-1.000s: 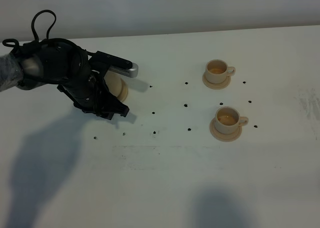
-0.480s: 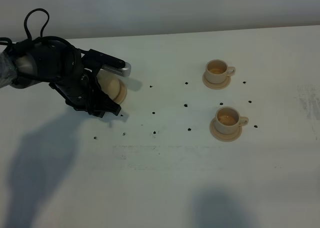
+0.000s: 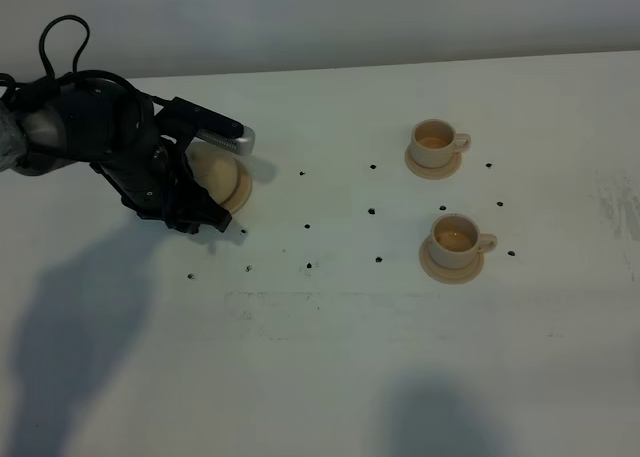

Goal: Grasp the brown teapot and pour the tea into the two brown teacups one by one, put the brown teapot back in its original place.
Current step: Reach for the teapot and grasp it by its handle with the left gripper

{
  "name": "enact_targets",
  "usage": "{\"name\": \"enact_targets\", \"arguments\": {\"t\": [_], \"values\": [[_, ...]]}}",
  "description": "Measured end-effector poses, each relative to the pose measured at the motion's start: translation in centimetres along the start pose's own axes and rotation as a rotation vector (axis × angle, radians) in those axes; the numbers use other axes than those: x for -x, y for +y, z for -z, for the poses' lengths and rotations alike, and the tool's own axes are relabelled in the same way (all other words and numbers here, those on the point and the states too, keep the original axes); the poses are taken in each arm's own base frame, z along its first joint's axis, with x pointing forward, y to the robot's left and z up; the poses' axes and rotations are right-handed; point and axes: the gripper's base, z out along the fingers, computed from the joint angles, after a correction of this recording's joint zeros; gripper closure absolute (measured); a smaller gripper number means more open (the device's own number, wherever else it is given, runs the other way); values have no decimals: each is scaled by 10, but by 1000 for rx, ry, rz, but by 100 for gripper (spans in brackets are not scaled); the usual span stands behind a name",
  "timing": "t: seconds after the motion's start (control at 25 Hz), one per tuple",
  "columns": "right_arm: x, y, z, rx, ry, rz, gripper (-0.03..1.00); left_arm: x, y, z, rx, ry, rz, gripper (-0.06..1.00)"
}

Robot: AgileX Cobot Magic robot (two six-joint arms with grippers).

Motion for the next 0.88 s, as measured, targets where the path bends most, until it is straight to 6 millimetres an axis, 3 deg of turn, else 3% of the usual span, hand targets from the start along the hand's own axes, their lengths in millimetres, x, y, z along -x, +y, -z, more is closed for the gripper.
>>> {"name": "enact_targets", "arguments": {"t": [0.4,0.72,0.88], "values": [[0,0,0,0,0,0,74,-3,6,7,0,12,-56,57],[0,0,0,0,0,0,74,-1,-13,36,-58,-3,-124,57],[0,0,0,0,0,0,74,-3,-12,57,-61,-22,-131,57]]}}
